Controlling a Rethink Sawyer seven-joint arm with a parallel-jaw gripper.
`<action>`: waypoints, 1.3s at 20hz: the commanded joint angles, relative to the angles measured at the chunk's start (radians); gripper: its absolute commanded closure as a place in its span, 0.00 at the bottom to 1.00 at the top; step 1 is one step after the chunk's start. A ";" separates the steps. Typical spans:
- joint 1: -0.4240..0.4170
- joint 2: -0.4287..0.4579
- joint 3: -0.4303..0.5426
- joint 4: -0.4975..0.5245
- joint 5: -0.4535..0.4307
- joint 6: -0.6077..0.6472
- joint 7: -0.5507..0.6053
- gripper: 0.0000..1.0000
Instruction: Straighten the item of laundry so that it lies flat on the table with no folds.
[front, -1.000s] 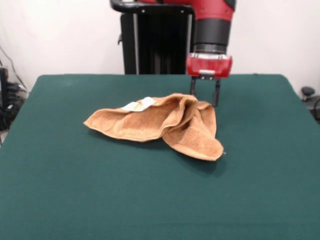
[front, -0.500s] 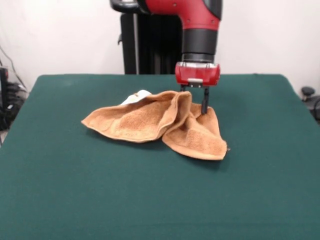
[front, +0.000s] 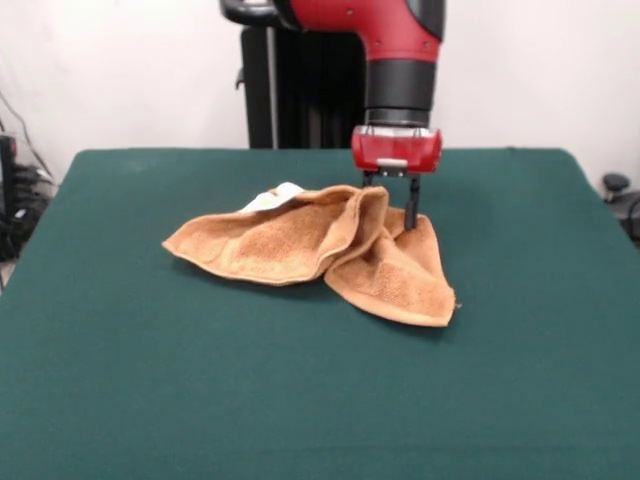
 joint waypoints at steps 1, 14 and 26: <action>0.101 0.024 0.044 -0.133 0.183 0.283 0.116 0.00; 0.163 0.271 0.003 -0.278 0.229 0.106 0.150 0.00; 0.205 0.262 -0.037 -0.277 0.263 0.114 0.132 1.00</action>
